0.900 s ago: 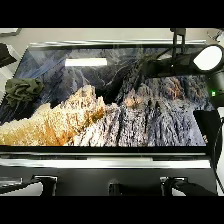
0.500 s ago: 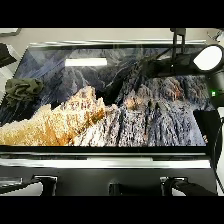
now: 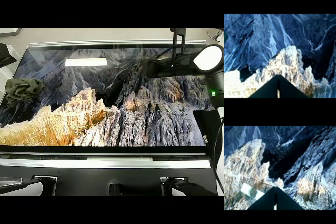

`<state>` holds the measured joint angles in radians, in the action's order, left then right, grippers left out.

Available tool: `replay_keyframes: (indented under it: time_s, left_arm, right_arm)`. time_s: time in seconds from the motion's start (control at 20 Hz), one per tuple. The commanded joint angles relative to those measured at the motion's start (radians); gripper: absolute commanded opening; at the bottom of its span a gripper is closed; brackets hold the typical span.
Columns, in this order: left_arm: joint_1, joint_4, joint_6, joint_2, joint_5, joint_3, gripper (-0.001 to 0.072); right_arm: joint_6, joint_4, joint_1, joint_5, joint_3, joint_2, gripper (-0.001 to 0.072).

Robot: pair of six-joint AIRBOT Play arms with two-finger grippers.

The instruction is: Fold the clothes and pants, and hang the long-sleeved shirts on hangers.

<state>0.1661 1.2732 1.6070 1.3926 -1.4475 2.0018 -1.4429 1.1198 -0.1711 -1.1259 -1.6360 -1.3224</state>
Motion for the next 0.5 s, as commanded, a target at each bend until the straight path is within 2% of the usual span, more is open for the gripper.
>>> replay_keyframes:
  time_s: [0.0,0.45]
  left_arm:
    - [0.001,0.0,0.0,0.0,0.0,0.0,0.0018]
    - [0.001,0.0,0.0,0.0,0.0,0.0,0.0019]
  right_arm:
    - [0.0,0.0,-0.001,0.0,0.0,0.001,0.0033]
    - [0.0,-0.005,-0.001,0.037,0.0,0.001,0.0033]
